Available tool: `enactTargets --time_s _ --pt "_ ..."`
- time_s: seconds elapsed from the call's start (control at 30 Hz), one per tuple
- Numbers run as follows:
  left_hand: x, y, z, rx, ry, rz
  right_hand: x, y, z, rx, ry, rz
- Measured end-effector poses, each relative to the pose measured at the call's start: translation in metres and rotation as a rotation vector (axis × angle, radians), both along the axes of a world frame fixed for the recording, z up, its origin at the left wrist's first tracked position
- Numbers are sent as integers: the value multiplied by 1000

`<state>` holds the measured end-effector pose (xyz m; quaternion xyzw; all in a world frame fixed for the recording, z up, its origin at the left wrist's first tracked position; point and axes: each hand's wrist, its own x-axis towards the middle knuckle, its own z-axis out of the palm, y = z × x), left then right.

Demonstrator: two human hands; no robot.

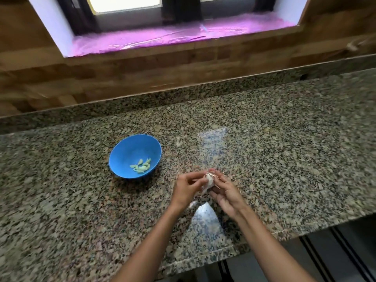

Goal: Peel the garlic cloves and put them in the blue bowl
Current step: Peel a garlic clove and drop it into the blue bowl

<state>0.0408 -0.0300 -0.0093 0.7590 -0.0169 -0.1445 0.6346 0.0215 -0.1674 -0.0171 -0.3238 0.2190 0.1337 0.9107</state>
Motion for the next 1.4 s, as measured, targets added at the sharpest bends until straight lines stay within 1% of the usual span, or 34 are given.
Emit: enactTargets --time_s 0.13,0.2,0.27,0.33,0.4,0.47,0.53,0.63,0.7,0.73,0.77,0.8,0.83,0.87,0.93,0.97,1.0,1.03,1.07,1.13,1.2,1.23,1.3,1.37,1.4 --pt "-14 -9 -7 141 -161 73 0 12 0 -31 -44 52" --pt "-18 -9 -9 94 -193 88 0 13 -3 -19 -26 33" --pt "-17 -6 -7 -8 -132 152 0 13 -5 53 -9 -11" --pt "-16 -4 -8 -18 -102 177 0 14 -5 92 -17 -29" --pt "-19 -5 -9 110 -177 122 0 16 -6 100 -27 -35" --pt "-26 -10 -10 260 -322 89 -1 21 -6 85 -23 -53" --pt "-32 -15 -11 350 -438 120 -1 26 -7 74 -3 -99" --pt "-33 -18 -20 430 -527 170 -2 34 -7 186 13 -171" --pt "-33 -21 -22 423 -570 214 0 36 -5 271 23 -209" --pt "-32 -21 -19 376 -536 239 1 35 -2 273 24 -219" --pt "-30 -21 -15 304 -462 267 3 34 0 239 18 -216" --pt "-27 -20 -12 229 -361 287 6 33 3 165 2 -192" --pt "-23 -17 -11 140 -247 301 10 31 7 29 -22 -142" --pt "-18 -12 -11 38 -123 317 14 27 8 -200 -51 -63" --pt "-8 5 -14 -113 129 336 22 15 4 -856 -133 127" --pt "-5 15 -17 -102 217 307 25 5 -2 -1180 -198 186" --pt "-3 24 -20 -7 266 256 26 -6 -9 -1431 -262 232" --pt "-1 30 -23 148 265 198 27 -17 -17 -1613 -315 284" --pt "1 35 -25 301 231 147 27 -26 -23 -1748 -355 348" --pt "4 37 -23 503 150 56 23 -39 -34 -1910 -387 494" --pt "8 33 -18 627 87 -40 17 -42 -41 -2043 -352 612" --pt "10 30 -15 699 48 -77 14 -40 -43 -2107 -361 605" --pt "13 23 -13 839 -37 -112 5 -30 -45 -2224 -536 424" --pt "11 14 -11 987 -166 -163 -4 -14 -47 -2156 -749 276" --pt "9 11 -11 1009 -228 -182 -8 -3 -46 -2072 -797 281"
